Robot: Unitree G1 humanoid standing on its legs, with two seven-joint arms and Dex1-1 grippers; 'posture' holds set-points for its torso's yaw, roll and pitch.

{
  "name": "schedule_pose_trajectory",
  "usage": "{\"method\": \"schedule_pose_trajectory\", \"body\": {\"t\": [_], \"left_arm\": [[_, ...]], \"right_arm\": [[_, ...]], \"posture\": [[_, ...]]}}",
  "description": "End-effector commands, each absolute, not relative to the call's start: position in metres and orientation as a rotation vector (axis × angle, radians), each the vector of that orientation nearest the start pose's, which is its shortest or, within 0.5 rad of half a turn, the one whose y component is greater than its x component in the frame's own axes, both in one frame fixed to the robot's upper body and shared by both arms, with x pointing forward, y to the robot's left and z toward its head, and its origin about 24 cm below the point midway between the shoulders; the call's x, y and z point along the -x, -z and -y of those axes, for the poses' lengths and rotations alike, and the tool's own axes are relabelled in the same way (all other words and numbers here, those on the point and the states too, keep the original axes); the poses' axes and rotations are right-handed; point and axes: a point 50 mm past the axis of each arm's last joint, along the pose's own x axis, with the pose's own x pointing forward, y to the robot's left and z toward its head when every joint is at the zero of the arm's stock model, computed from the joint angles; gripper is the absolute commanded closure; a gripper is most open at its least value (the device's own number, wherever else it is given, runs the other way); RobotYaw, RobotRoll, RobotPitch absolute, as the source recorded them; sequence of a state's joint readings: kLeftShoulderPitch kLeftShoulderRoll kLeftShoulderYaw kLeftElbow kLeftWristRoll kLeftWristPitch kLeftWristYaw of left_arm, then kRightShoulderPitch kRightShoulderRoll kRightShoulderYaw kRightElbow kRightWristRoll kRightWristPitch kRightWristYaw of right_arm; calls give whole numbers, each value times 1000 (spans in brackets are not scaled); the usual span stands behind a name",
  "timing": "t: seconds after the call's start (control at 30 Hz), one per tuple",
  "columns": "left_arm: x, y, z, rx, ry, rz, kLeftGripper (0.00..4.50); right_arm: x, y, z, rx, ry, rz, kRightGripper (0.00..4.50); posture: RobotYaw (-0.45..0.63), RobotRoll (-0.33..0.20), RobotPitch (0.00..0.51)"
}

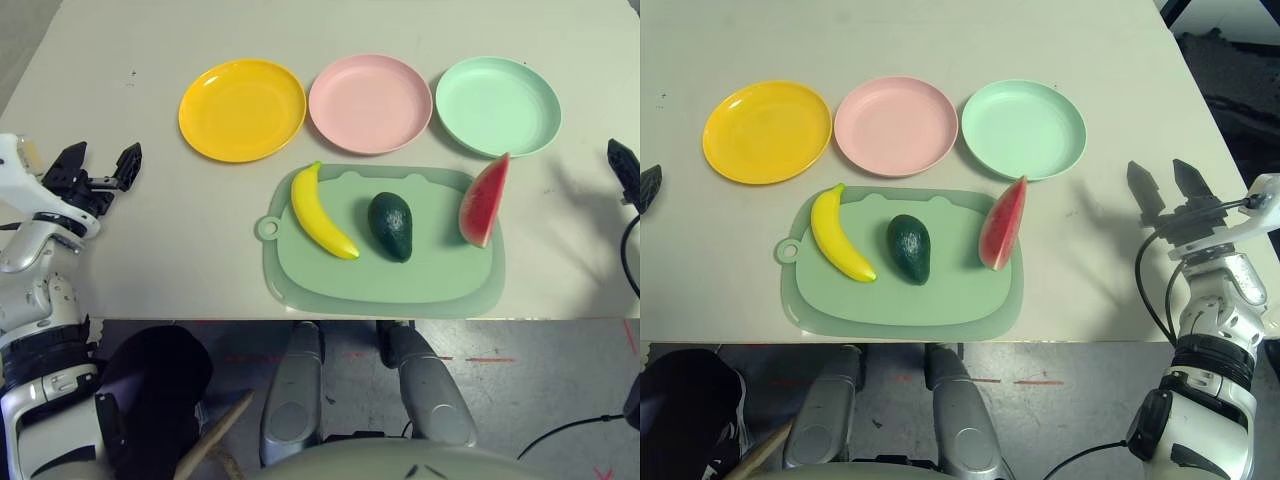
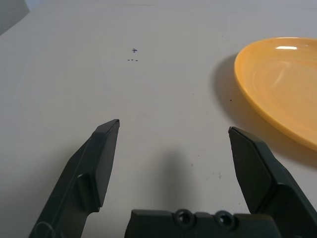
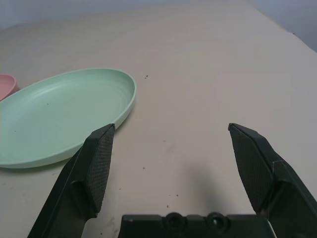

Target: Place the fruits into color-matched plates.

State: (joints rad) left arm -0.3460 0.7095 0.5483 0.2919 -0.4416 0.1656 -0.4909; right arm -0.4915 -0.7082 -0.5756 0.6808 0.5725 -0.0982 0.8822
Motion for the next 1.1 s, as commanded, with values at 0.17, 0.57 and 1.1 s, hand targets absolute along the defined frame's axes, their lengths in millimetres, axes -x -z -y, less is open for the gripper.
{"method": "schedule_pose_trajectory", "body": {"t": [0.17,0.57,1.1], "left_arm": [[-265,-178,-371,-90,-72,175,16],[-268,-189,-359,-92,140,194,16],[-259,-227,-273,-252,1270,117,16]], "right_arm": [[-274,-165,380,-39,-182,363,0],[-274,-182,381,17,-232,355,0],[-307,-343,312,829,-625,199,0]], "posture": [[46,0,414],[44,0,421],[-30,0,402]]}}
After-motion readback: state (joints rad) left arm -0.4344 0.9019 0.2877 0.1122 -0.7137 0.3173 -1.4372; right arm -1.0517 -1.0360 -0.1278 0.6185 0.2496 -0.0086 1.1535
